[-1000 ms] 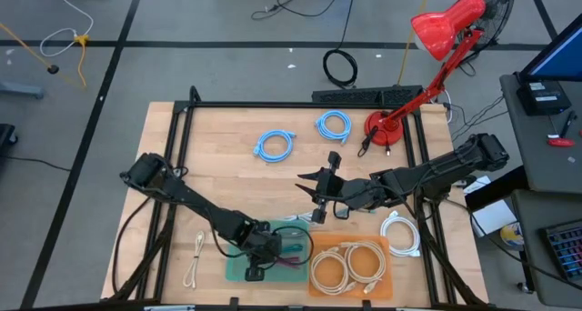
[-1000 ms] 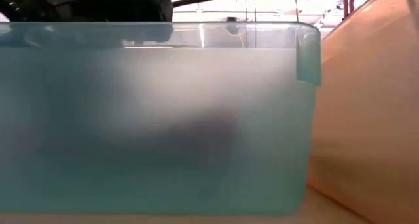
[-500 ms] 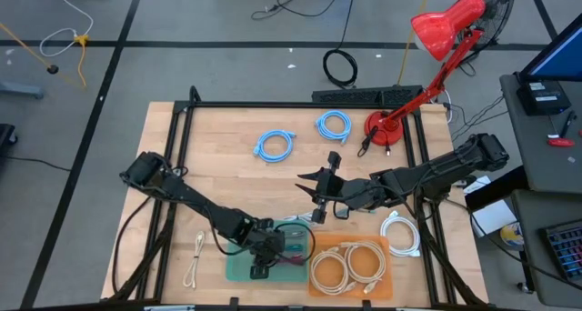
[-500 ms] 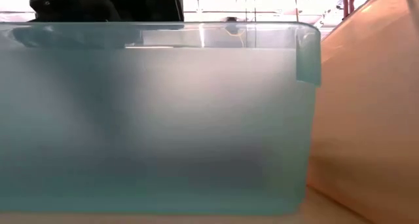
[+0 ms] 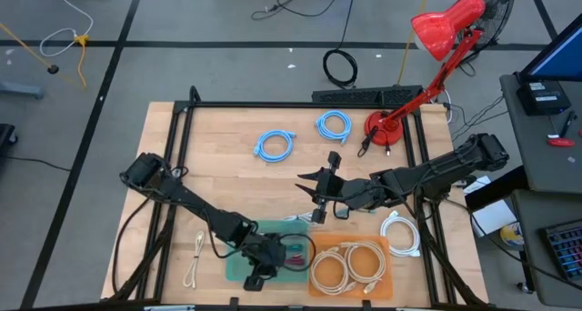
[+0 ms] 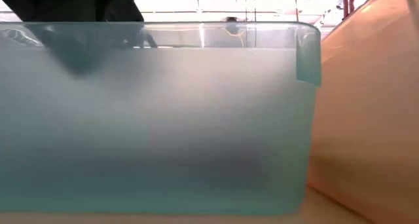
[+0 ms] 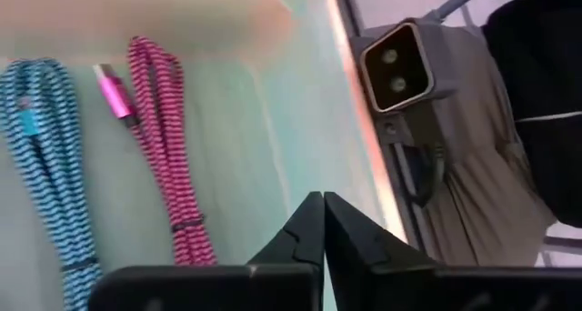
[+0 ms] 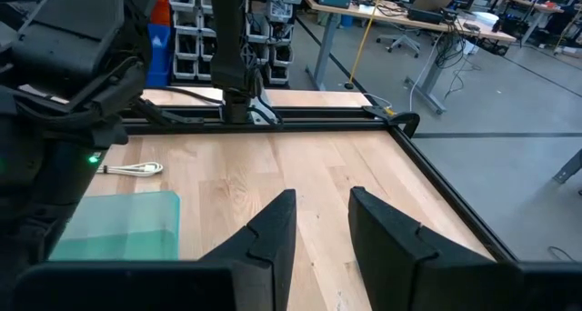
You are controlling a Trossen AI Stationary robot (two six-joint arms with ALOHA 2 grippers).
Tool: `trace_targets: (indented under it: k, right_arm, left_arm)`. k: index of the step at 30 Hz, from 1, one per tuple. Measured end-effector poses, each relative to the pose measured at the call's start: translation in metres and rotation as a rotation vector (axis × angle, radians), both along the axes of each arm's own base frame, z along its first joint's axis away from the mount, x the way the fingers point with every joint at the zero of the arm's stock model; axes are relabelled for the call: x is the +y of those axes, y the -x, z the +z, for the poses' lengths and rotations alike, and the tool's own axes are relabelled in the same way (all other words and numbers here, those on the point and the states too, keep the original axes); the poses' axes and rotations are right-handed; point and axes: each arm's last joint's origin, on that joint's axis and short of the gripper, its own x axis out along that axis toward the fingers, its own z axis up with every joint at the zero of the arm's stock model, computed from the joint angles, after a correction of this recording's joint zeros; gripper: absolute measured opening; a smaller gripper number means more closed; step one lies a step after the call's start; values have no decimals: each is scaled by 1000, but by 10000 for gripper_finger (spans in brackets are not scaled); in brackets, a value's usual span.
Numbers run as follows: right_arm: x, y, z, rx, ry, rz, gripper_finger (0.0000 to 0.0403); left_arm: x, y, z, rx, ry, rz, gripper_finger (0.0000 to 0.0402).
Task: Pick & Place USB Port
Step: Adjust the green bin
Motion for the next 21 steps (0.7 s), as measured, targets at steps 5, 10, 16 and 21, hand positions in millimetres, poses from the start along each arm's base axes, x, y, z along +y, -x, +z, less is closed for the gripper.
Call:
trace_targets:
  k: [5, 10, 16, 21]
  right_arm:
    - [0, 0, 0, 0, 0, 0, 95]
    - [0, 0, 0, 0, 0, 0, 94]
    - [0, 0, 0, 0, 0, 0, 95]
    - [0, 0, 0, 0, 0, 0, 94]
  left_arm:
    - [0, 1, -1, 16, -9, 1, 2]
    - [2, 3, -3, 40, -30, 7, 1]
    - [6, 5, -7, 76, -73, 27, 1]
    - [6, 7, -8, 94, -84, 28, 1]
